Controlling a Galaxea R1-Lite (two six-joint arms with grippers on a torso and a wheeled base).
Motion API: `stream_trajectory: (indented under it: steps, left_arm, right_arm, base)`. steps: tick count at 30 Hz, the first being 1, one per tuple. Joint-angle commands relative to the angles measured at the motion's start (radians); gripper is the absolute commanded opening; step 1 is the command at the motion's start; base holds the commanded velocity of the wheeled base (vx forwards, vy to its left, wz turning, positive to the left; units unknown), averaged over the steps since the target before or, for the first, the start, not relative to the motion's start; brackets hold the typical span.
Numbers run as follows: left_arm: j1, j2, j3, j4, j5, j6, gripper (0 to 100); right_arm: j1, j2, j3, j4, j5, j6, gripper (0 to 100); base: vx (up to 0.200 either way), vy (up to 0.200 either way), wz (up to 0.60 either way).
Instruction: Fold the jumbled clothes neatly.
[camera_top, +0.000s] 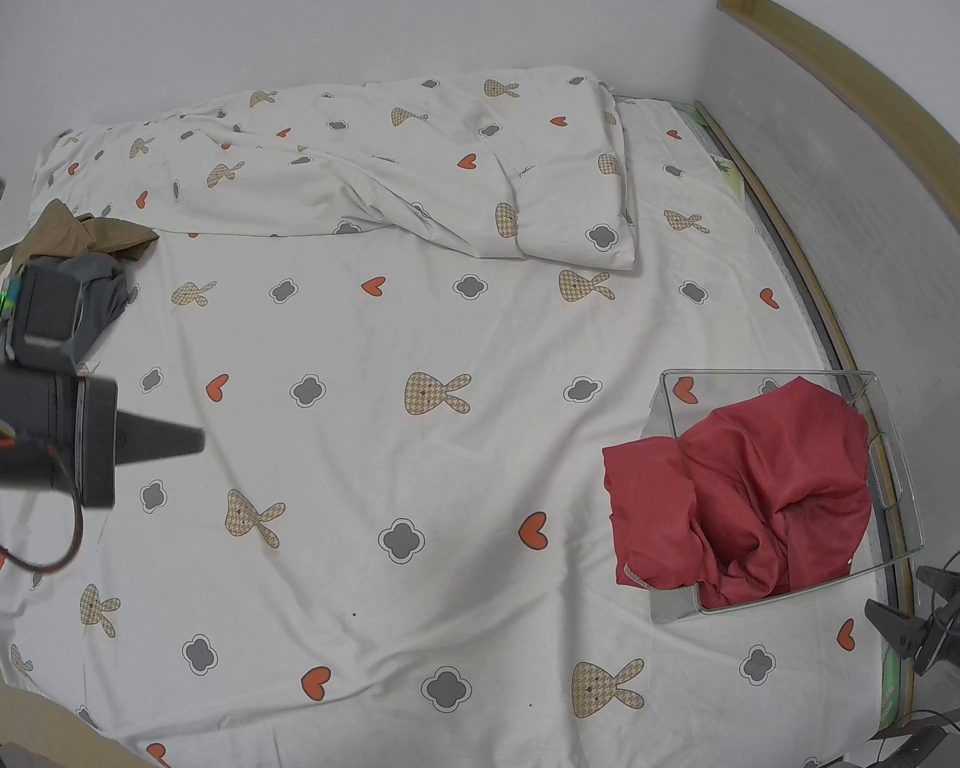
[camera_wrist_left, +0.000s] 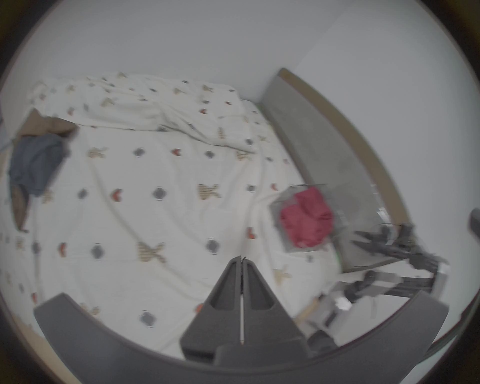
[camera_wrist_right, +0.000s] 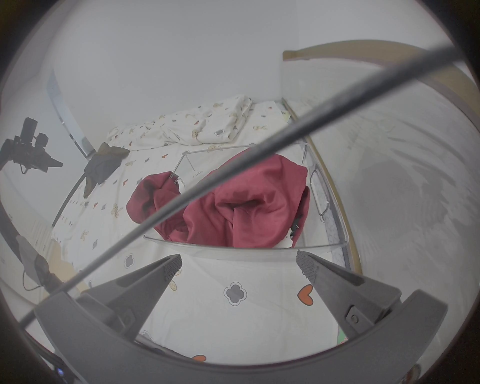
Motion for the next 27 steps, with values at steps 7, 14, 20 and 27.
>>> stream_trajectory:
  steps: [7, 14, 20, 27]
  left_arm:
    - [0.07, -0.402, 0.567, -0.19, 0.354, 0.068, 0]
    - [0.18, -0.523, 0.713, -0.197, 0.392, 0.067, 0]
    - [0.274, -0.778, 0.914, -0.269, 0.391, 0.082, 0]
    - [0.409, -0.988, 1.081, -0.266, 0.396, 0.16, 0]
  right_arm:
    - [-0.156, -0.423, 0.311, -0.138, -0.069, -0.093, 100]
    - [-0.261, -0.522, 0.319, -0.124, -0.066, -0.096, 100]
    - [-0.19, -0.56, 0.319, -0.124, -0.066, -0.096, 100]
    - [-0.107, -0.561, 0.319, -0.124, -0.066, -0.096, 100]
  base:
    - [0.0, 0.0, 0.0]
    - [0.0, 0.0, 0.0]
    - [0.0, 0.0, 0.0]
    - [0.0, 0.0, 0.0]
